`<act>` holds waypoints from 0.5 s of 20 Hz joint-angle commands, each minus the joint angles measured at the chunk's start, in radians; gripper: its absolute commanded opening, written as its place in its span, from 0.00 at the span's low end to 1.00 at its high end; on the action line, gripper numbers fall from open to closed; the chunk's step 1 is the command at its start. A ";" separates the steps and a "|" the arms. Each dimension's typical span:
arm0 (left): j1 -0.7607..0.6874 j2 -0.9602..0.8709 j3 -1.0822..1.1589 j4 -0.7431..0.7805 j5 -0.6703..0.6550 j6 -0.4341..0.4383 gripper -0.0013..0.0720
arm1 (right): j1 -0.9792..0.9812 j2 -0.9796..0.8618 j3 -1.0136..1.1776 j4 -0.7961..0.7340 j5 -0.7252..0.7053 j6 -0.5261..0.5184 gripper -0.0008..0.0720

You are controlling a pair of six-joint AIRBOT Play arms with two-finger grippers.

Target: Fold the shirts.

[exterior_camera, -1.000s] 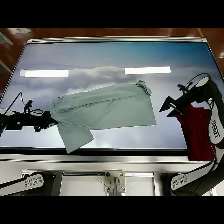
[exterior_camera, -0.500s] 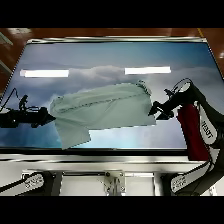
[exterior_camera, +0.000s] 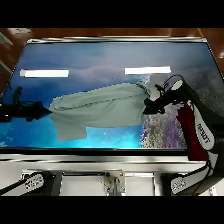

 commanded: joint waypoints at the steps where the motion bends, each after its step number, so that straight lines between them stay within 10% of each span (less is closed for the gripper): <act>1: 0.001 0.118 0.216 0.000 -0.018 0.008 0.07 | -0.019 0.179 0.038 0.044 -0.042 -0.098 0.09; 10: 0.001 0.401 1.102 0.000 0.153 -0.115 0.07 | -0.073 0.850 0.533 -0.168 -0.325 -0.076 0.09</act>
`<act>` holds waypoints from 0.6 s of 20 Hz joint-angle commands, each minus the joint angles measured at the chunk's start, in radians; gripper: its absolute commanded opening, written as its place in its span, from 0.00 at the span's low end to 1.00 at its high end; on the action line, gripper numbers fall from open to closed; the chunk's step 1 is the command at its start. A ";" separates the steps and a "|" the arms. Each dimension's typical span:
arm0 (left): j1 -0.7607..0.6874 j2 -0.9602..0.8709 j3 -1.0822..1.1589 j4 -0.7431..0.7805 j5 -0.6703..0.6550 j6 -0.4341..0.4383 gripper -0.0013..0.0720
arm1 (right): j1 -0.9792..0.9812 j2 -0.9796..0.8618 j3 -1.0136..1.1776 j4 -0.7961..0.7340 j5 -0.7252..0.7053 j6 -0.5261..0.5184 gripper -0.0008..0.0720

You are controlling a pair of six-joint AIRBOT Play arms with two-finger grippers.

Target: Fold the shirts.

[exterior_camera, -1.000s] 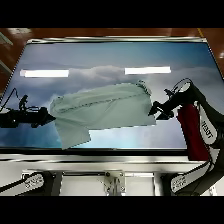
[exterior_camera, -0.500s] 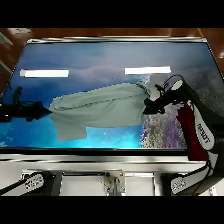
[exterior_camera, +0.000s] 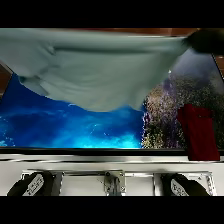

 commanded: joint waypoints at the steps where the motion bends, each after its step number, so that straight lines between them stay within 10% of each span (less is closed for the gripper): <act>1: 0.001 0.087 0.252 0.005 0.065 -0.064 0.07 | -0.006 0.235 0.143 -0.168 -0.083 0.078 0.09; 12: 0.001 0.261 0.264 0.216 -0.485 -0.251 0.07 | -0.006 0.491 0.147 -0.484 0.453 0.275 0.09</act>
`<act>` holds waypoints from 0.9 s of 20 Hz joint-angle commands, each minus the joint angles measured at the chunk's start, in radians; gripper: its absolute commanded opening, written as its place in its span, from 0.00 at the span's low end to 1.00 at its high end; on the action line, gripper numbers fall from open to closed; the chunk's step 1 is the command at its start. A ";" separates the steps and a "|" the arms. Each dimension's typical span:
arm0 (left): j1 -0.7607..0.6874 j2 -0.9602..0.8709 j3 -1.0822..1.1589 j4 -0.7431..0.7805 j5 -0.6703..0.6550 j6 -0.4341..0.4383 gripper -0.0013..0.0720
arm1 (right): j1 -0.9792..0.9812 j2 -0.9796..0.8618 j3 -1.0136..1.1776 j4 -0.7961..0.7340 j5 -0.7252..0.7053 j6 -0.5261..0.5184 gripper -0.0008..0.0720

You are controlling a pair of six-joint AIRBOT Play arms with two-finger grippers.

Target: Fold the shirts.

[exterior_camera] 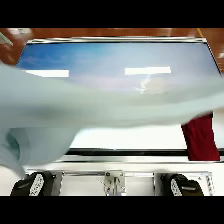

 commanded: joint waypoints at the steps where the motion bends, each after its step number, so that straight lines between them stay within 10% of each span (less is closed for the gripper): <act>1: 0.001 0.019 0.006 0.043 -0.172 -0.044 0.07 | 0.000 0.021 0.003 -0.108 0.190 0.025 0.09; 10: 0.001 -0.108 -0.269 0.112 -0.400 0.008 0.07 | 0.001 -0.243 -0.153 -0.124 0.478 -0.054 0.09; 18: -0.120 -0.443 -0.795 0.111 0.257 0.071 0.07 | 0.002 -0.764 -0.437 0.154 -0.193 -0.067 0.09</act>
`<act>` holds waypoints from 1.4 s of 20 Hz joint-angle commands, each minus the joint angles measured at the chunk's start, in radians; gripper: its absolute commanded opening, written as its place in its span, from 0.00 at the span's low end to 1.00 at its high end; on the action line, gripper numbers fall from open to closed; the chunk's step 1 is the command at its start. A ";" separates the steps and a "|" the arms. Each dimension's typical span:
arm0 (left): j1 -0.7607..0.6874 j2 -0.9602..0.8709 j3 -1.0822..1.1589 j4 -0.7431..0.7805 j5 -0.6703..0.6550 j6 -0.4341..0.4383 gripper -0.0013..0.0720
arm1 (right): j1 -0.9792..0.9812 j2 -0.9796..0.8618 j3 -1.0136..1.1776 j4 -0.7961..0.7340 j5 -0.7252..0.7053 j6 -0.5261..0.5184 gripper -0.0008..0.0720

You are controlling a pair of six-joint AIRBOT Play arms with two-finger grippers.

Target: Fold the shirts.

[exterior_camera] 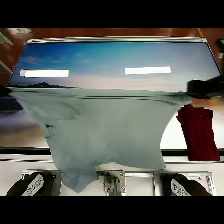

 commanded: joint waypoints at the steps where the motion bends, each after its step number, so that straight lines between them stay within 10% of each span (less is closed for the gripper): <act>1: -0.093 -0.198 -0.129 -0.003 0.403 0.077 0.07 | 0.002 -0.244 -0.050 0.203 -0.458 -0.023 0.09; 6: -0.222 -0.420 -0.122 -0.003 0.860 0.094 0.07 | 0.079 -0.443 -0.050 0.217 -0.970 -0.026 0.09; 10: -0.264 -0.554 -0.122 -0.003 0.983 0.093 0.07 | 0.138 -0.562 -0.050 0.209 -1.152 -0.025 0.09; 17: -0.260 -0.626 -0.122 -0.032 0.804 0.064 0.07 | 0.136 -0.613 -0.050 0.216 -1.005 0.028 0.09; 24: -0.254 -0.645 -0.122 0.088 0.276 0.066 0.07 | 0.097 -0.564 -0.050 0.066 -0.468 0.066 0.09; 28: -0.256 -0.650 -0.122 0.119 0.262 0.047 0.07 | 0.094 -0.584 -0.051 0.066 -0.436 0.080 0.09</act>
